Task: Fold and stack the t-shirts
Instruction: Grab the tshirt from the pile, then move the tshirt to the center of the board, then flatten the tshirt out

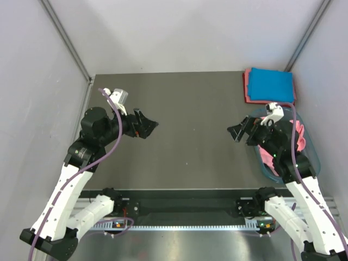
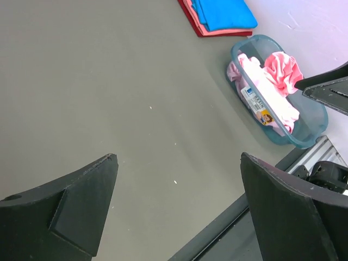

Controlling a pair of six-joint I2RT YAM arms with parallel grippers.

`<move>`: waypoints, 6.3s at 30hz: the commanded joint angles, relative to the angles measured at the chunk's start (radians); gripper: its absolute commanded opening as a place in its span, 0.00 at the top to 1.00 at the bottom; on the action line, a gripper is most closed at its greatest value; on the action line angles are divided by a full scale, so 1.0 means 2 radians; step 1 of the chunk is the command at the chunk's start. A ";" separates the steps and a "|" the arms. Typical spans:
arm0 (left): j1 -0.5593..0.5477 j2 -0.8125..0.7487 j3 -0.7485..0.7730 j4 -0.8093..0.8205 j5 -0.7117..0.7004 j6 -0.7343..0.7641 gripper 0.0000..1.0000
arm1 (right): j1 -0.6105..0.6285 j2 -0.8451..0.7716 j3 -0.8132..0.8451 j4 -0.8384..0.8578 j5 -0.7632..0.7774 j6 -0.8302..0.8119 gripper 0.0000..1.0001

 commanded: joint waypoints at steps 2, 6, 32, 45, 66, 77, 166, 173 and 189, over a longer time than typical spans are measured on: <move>0.001 -0.004 0.004 0.008 0.001 0.015 0.01 | -0.003 -0.008 0.030 -0.006 0.034 0.004 0.00; 0.002 -0.006 -0.010 0.008 -0.019 0.025 0.01 | -0.003 0.003 0.040 -0.020 0.075 0.016 0.00; 0.001 -0.029 -0.112 0.052 -0.088 0.030 0.01 | -0.323 0.343 0.057 0.031 0.103 0.010 0.15; 0.001 -0.042 -0.115 0.045 -0.123 0.036 0.01 | -0.339 0.403 0.042 0.091 0.049 0.007 0.51; 0.002 -0.054 -0.115 0.047 -0.131 0.033 0.01 | -0.335 0.301 0.204 -0.061 0.085 -0.033 1.00; 0.002 -0.068 -0.114 0.046 -0.181 0.023 0.01 | -0.299 0.215 0.411 -0.009 -0.147 0.031 1.00; 0.167 0.234 -0.037 0.011 -0.100 -0.098 0.30 | 0.223 0.405 -0.033 0.355 -0.062 0.051 0.58; 0.166 0.307 -0.047 0.015 -0.042 -0.104 0.30 | 0.265 0.511 0.006 0.462 -0.074 0.012 0.54; 0.166 0.366 -0.060 0.068 -0.027 -0.131 0.53 | 0.272 0.572 0.039 0.449 -0.066 -0.004 0.58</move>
